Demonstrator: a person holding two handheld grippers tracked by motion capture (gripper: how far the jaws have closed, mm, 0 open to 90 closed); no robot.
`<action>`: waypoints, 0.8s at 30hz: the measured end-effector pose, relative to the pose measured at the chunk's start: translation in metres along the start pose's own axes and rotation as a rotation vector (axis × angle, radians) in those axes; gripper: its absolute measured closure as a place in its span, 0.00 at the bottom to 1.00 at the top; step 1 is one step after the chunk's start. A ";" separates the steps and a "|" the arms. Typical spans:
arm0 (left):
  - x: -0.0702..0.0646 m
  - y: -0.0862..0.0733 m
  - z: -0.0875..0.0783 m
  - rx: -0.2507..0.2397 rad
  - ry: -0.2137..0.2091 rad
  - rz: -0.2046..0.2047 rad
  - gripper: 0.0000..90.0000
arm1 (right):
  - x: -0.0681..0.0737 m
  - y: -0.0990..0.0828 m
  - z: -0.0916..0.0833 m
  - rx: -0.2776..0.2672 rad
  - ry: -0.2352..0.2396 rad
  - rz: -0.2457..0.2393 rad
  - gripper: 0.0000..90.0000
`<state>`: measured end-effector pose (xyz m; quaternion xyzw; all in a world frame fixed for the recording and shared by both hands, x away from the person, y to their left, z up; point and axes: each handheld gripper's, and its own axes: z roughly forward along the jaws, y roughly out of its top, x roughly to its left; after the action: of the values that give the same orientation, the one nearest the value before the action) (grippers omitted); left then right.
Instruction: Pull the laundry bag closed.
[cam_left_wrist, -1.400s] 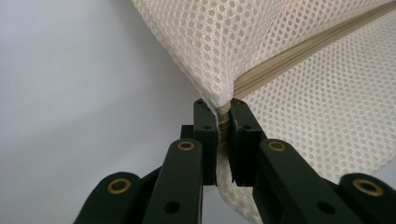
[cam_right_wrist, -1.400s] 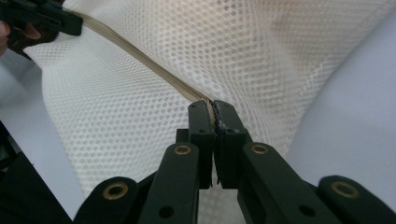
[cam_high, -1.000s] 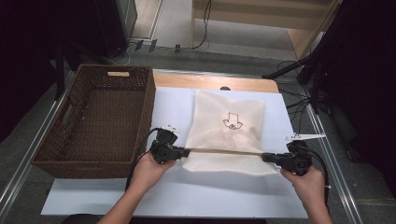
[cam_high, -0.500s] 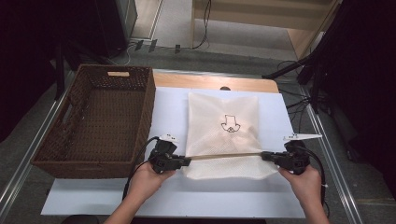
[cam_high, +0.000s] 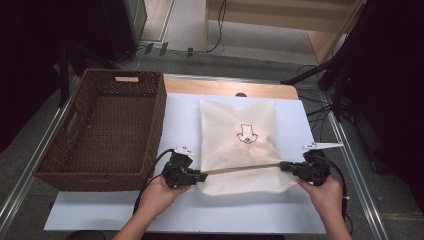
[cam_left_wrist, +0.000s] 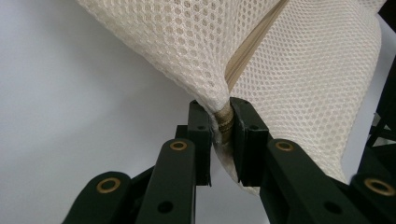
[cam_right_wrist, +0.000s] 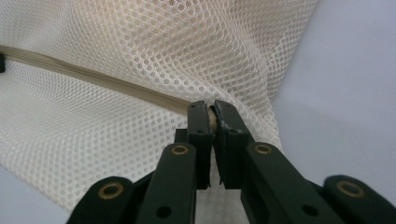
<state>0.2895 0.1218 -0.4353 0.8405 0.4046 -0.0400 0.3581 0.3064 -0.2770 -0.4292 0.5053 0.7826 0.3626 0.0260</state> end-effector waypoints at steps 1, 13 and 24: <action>0.001 0.000 -0.001 0.002 0.003 -0.004 0.84 | 0.000 0.000 0.000 0.001 0.006 0.005 0.91; -0.005 0.002 -0.023 -0.035 0.016 0.019 0.47 | 0.007 0.002 -0.018 -0.157 0.040 -0.061 0.59; -0.002 -0.007 -0.032 -0.057 0.067 0.028 0.44 | -0.003 0.007 -0.012 -0.245 -0.021 -0.122 0.49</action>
<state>0.2765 0.1435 -0.4148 0.8364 0.4057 0.0047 0.3687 0.3086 -0.2844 -0.4178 0.4538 0.7613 0.4478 0.1177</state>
